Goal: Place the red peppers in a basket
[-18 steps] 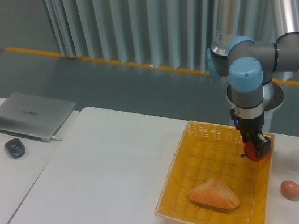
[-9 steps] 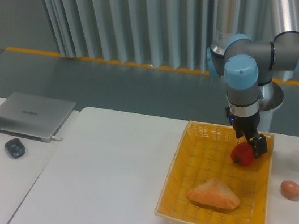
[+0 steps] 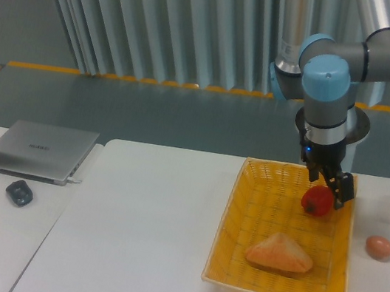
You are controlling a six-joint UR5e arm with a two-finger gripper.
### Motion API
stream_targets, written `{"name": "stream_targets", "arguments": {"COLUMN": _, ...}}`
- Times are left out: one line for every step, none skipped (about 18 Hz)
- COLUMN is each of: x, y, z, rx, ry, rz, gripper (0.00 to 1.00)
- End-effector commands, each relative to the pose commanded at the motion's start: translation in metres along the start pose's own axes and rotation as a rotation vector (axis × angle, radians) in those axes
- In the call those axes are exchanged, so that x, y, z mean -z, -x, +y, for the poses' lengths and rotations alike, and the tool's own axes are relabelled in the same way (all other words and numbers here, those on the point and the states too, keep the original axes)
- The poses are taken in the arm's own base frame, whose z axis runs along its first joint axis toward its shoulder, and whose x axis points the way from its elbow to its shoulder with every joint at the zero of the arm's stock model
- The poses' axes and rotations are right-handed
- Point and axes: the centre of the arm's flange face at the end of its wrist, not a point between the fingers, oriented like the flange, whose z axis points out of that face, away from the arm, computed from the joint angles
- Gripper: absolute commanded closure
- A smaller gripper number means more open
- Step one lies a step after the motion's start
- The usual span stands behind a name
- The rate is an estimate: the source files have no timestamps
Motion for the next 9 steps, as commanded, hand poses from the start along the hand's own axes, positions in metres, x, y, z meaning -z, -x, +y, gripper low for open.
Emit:
{"name": "stream_targets", "arguments": {"x": -0.001, "y": 0.013, "z": 0.014, "rx": -0.033, "ry": -0.005, "rz": -0.001, "gripper": 0.0}}
{"name": "stream_targets", "arguments": {"x": -0.003, "y": 0.019, "z": 0.023, "rx": -0.073, "ry": -0.01, "rz": -0.006, "gripper": 0.0}}
{"name": "stream_targets", "arguments": {"x": -0.001, "y": 0.026, "z": 0.034, "rx": -0.149, "ry": -0.014, "rz": -0.022, "gripper": 0.0}}
{"name": "stream_targets", "arguments": {"x": 0.004, "y": 0.036, "z": 0.044, "rx": -0.171, "ry": -0.032, "rz": -0.053, "gripper": 0.0}}
{"name": "stream_targets", "arguments": {"x": 0.002, "y": 0.046, "z": 0.053, "rx": -0.174, "ry": -0.069, "rz": -0.06, "gripper": 0.0}}
{"name": "stream_targets", "arguments": {"x": -0.001, "y": 0.059, "z": 0.07, "rx": -0.176, "ry": -0.114, "rz": -0.066, "gripper": 0.0}}
{"name": "stream_targets", "arguments": {"x": -0.005, "y": 0.068, "z": 0.078, "rx": -0.209, "ry": -0.122, "rz": -0.066, "gripper": 0.0}}
{"name": "stream_targets", "arguments": {"x": -0.008, "y": 0.074, "z": 0.085, "rx": -0.255, "ry": -0.12, "rz": -0.068, "gripper": 0.0}}
{"name": "stream_targets", "arguments": {"x": -0.01, "y": 0.079, "z": 0.093, "rx": -0.296, "ry": -0.116, "rz": -0.07, "gripper": 0.0}}
